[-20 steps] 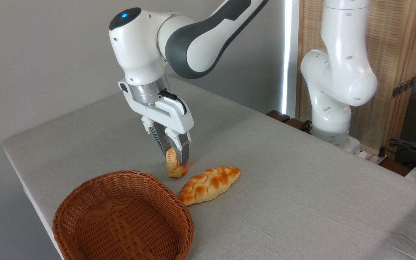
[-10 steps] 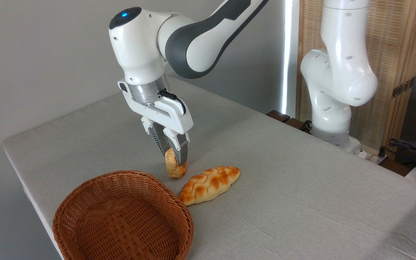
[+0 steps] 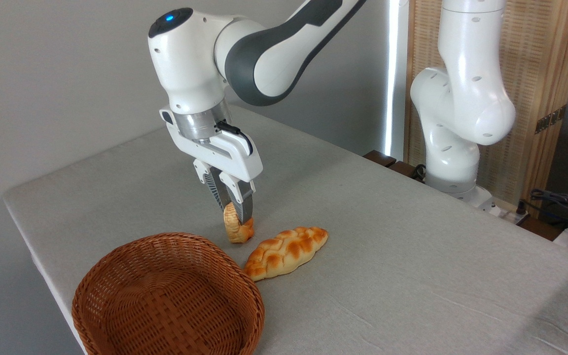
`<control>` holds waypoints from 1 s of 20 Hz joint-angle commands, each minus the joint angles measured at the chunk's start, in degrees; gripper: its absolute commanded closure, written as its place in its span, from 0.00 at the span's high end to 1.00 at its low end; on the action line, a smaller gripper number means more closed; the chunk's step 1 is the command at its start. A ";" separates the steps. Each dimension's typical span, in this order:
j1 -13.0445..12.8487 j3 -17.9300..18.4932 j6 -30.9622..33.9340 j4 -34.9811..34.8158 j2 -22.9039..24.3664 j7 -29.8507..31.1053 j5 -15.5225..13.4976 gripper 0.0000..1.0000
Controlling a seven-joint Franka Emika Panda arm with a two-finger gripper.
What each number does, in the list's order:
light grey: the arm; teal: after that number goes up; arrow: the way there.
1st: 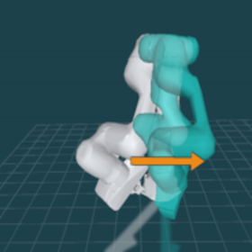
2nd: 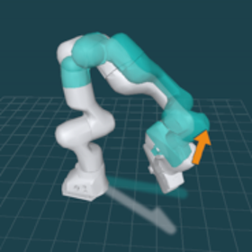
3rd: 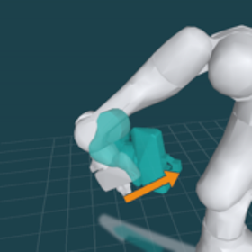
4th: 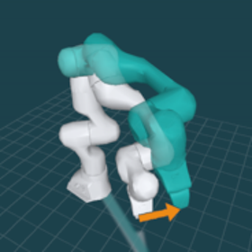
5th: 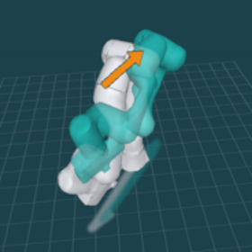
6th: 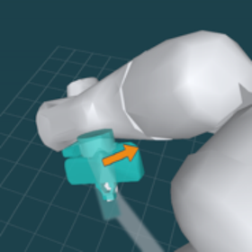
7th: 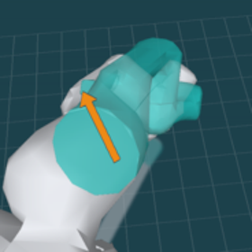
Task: Put bread into the basket
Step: 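Lift the held roll and carry it over the wicker basket, then lower the roll into the basket and open the gripper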
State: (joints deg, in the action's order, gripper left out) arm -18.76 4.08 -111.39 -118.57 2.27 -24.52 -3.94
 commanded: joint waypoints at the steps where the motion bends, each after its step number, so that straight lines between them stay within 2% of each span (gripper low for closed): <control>1: -0.05 0.57 3.37 4.21 0.28 1.23 0.78 0.33; 5: 0.12 1.01 6.01 9.05 0.37 1.15 0.34 0.34; 11: 0.74 1.63 5.05 12.75 -0.07 0.62 0.34 0.39; 18: 0.74 5.14 -6.98 12.75 -2.79 0.53 0.25 0.40; 19: 0.74 5.14 -8.74 12.75 -3.49 0.53 0.25 0.48; 20: 0.74 5.14 -10.67 12.75 -4.28 0.44 0.34 0.65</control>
State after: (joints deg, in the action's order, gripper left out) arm -17.63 8.69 -117.45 -106.72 0.29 -24.45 -3.92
